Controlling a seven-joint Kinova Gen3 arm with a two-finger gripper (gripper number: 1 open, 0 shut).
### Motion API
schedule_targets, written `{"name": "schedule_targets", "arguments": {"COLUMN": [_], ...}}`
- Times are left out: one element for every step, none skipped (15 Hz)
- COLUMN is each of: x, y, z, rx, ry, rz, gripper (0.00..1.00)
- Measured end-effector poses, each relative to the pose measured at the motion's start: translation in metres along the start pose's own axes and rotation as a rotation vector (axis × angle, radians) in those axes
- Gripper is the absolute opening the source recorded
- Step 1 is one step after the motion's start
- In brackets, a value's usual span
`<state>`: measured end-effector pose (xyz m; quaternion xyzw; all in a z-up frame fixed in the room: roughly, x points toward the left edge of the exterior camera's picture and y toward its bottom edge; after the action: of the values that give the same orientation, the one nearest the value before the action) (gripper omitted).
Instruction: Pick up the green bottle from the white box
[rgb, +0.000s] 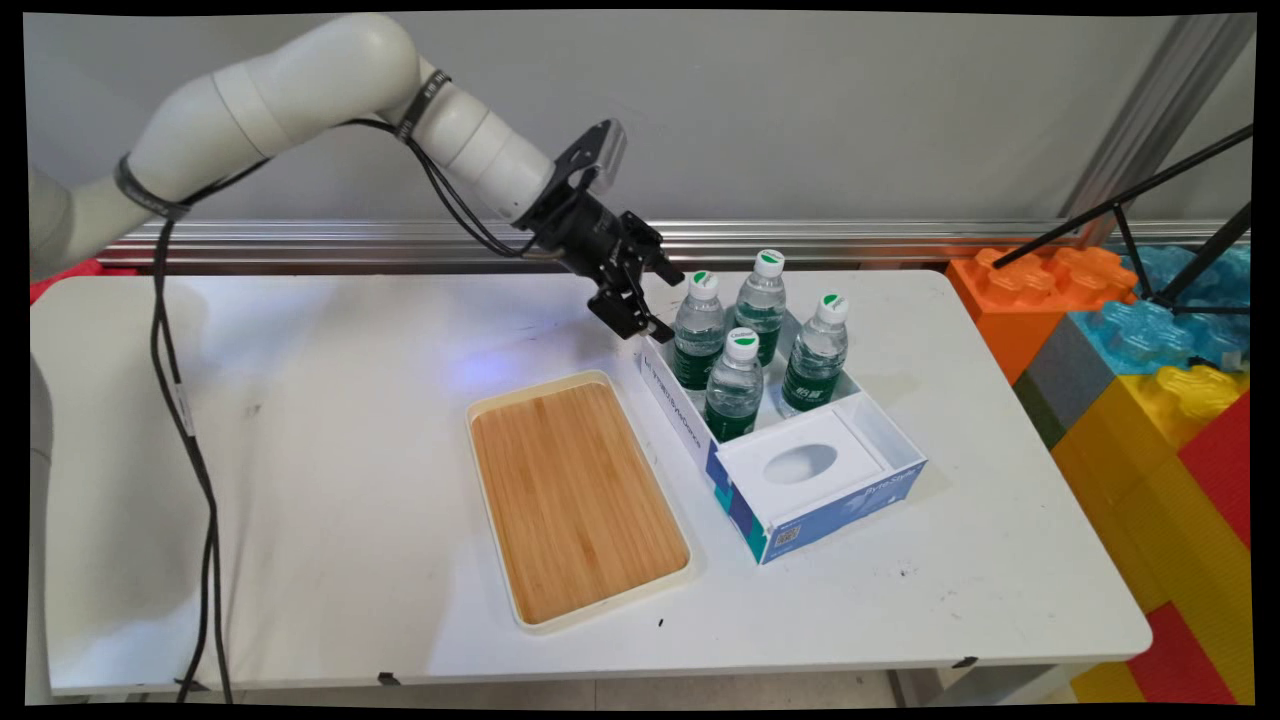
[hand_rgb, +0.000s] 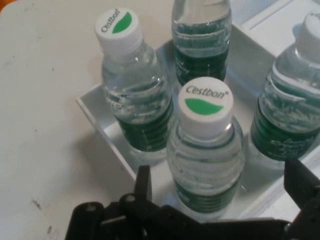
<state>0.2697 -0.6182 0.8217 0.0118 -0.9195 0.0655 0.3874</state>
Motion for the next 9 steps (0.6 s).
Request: {"name": "schedule_targets", "arguments": {"x": [-0.001,-0.003,-0.004,-0.005,-0.006,-0.007,-0.007,-0.007,-0.008], "y": [-0.001,-0.002,-0.003,-0.004,-0.005,-0.005,-0.006,-0.006,-0.006], "z": [0.005,0.009,0.014,0.018,0.022,0.027,0.031,0.033,0.036], "rx": [-0.002,-0.003,-0.004,-0.004,-0.005,-0.006,-0.008,-0.009,-0.01], "ry": [0.008,0.015,0.024,0.032,0.039,0.048,0.056,0.062,0.067], "rz": [0.002,0.002,0.002,0.001,-0.001,-0.004,-0.007,-0.009,-0.011], "gripper": [1.0,1.0,1.0,1.0,1.0,1.0,1.0,1.0,1.0]}}
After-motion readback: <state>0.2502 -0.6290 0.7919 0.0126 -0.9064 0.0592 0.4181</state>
